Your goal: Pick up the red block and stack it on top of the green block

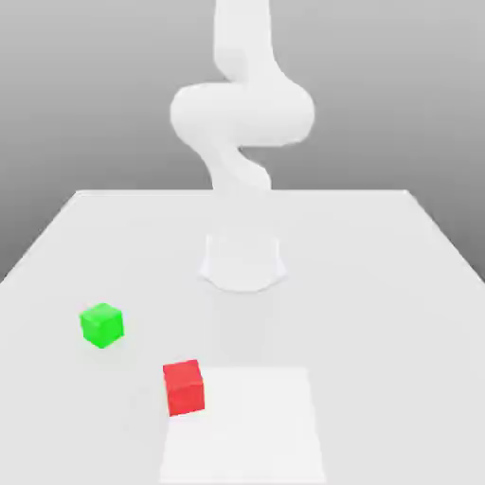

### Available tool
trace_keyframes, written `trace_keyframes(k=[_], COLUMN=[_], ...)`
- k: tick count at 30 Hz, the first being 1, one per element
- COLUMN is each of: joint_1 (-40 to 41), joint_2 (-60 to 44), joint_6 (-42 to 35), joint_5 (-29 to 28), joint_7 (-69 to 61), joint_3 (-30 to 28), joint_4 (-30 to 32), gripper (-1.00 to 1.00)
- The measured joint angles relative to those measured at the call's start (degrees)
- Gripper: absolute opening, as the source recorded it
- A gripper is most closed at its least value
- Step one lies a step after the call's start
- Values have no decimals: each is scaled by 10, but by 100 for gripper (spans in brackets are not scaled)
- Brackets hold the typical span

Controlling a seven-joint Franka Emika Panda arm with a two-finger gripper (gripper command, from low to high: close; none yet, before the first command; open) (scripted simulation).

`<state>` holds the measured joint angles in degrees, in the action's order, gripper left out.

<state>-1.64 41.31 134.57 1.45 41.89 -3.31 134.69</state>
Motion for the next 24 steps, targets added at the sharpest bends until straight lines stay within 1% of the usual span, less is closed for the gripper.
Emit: trace_keyframes(k=[6, 12, 16, 19, 20, 22, 24], joint_1=[-37, -57, -53, -35, -27, -16, -23], joint_2=[-129, -261, -343, -394, -406, -427, -448], joint_6=[74, 150, 203, 241, 251, 269, 286], joint_5=[38, 62, 49, 3, -4, 0, 15], joint_7=[-107, -204, -248, -254, -256, -265, -277], joint_3=[-73, -117, -131, -141, -142, -136, -127], joint_4=[76, 153, 205, 243, 248, 249, 245], gripper=[0, 0, 0, 0, 0, 0, 0])
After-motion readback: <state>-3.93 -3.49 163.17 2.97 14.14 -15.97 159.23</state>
